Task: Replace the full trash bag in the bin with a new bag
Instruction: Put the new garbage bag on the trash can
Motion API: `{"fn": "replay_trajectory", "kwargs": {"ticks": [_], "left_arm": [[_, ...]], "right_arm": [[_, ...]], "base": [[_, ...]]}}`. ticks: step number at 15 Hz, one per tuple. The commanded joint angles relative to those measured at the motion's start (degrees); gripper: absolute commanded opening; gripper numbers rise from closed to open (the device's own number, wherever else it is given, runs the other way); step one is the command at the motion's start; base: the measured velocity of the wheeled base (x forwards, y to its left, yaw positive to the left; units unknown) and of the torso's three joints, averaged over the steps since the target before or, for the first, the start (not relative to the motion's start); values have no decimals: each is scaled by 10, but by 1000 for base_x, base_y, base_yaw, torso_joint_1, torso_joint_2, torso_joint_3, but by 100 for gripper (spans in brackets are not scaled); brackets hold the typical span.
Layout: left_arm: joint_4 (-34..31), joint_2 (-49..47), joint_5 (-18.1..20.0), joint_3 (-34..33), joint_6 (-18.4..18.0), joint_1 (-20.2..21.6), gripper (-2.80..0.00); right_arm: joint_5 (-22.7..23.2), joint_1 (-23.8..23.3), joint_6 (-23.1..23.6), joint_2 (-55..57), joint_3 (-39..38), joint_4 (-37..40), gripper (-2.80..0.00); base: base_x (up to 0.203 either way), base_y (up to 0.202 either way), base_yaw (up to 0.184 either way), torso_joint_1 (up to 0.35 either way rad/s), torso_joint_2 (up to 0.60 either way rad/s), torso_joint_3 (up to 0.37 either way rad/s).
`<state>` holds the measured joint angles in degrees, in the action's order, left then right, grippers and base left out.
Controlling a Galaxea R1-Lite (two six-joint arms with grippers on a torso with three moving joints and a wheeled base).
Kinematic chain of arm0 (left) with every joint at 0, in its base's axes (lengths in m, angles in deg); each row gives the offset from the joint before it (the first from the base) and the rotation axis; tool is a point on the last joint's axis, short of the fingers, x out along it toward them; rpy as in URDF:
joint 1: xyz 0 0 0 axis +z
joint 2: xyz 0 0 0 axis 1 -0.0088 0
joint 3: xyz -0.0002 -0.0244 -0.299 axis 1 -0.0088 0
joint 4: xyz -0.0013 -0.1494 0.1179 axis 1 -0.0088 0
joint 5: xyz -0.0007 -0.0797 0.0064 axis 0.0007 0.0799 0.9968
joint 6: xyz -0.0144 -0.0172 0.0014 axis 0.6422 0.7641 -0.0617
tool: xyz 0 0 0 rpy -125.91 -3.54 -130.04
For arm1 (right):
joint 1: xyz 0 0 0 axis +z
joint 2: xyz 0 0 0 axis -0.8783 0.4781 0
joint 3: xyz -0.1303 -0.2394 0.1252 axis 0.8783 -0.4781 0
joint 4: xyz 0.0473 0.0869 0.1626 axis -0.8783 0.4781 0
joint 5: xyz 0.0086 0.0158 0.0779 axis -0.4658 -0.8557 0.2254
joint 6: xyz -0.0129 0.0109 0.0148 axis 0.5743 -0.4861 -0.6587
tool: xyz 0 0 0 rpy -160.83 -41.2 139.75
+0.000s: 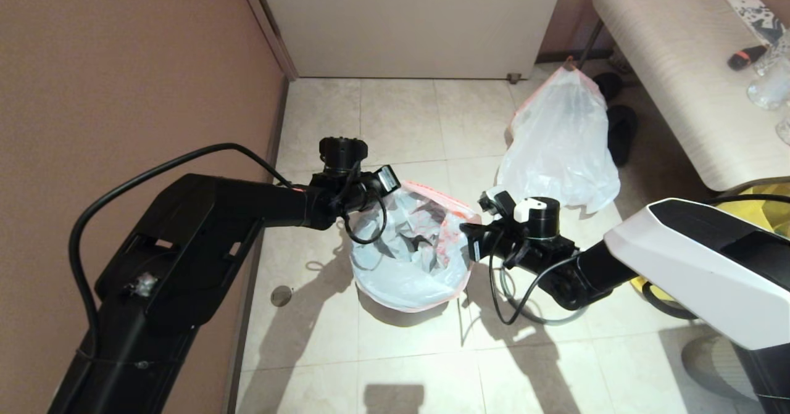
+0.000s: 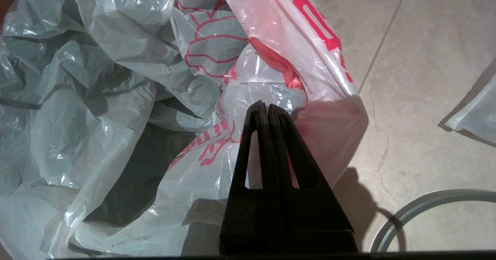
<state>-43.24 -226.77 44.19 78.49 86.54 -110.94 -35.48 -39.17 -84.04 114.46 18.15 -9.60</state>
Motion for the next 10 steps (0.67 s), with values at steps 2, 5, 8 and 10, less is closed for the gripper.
{"fn": "replay_trajectory", "kwargs": {"ticks": [2,5,8,10], "left_arm": [[2,-6,1,0,3,1,-280],[20,-17,12,0,3,5,-280],[22,-12,13,0,3,8,-280],[22,-12,12,0,5,8,-280]], "right_arm": [[-13,-2,-1,22,18,-14,-280],[-29,-2,-1,37,33,-28,-280],[-29,-3,-4,14,23,-44,-280],[-29,-1,-4,-6,9,-44,-280]], "base": [[0,0,0,0,0,0],[0,0,0,0,0,0],[0,0,0,0,0,0],[0,0,0,0,0,0]]}}
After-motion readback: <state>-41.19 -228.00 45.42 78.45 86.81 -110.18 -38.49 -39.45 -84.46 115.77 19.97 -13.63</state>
